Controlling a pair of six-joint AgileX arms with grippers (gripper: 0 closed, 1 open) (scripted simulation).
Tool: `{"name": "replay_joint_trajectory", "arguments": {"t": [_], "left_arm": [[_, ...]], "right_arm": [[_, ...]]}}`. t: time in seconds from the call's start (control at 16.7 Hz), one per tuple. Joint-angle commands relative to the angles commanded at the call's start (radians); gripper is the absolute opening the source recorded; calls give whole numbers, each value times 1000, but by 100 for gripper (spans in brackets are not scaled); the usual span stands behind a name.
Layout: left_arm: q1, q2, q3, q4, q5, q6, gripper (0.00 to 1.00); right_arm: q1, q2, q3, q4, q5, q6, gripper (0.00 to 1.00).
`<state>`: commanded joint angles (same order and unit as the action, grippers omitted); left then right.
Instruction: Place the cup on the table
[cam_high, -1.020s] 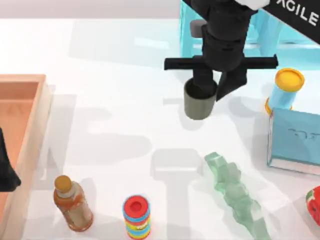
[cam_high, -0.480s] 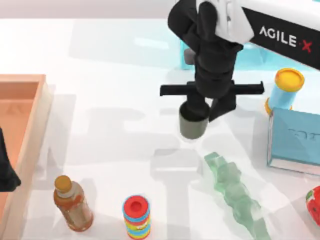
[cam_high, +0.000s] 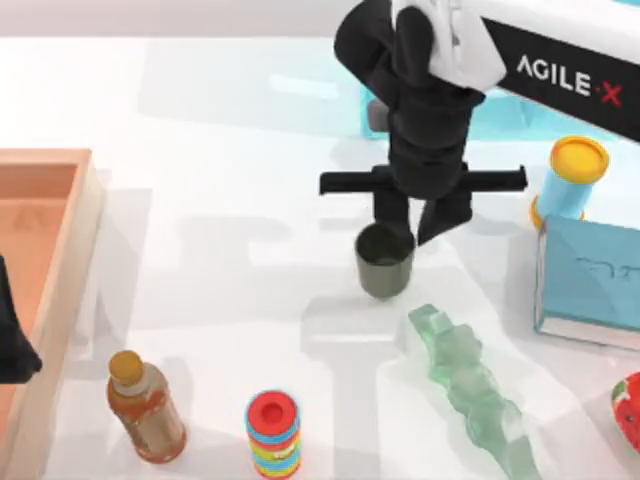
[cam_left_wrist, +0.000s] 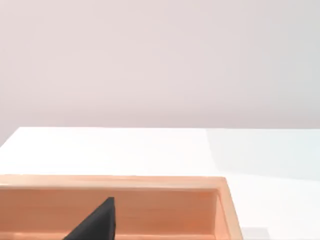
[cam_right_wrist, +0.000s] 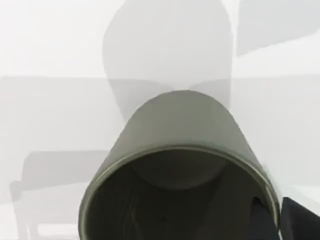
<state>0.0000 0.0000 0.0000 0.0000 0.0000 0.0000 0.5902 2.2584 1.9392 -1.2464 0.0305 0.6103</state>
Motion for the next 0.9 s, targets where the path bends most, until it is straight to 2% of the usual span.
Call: {"name": "replay_joint_trajectory", "arguments": {"t": [0.54,0.9], "left_arm": [[0,0,0,0,0,0,100],[0,0,0,0,0,0,100]], "right_arm": [[0,0,0,0,0,0,98],[0,0,0,0,0,0,100]]}}
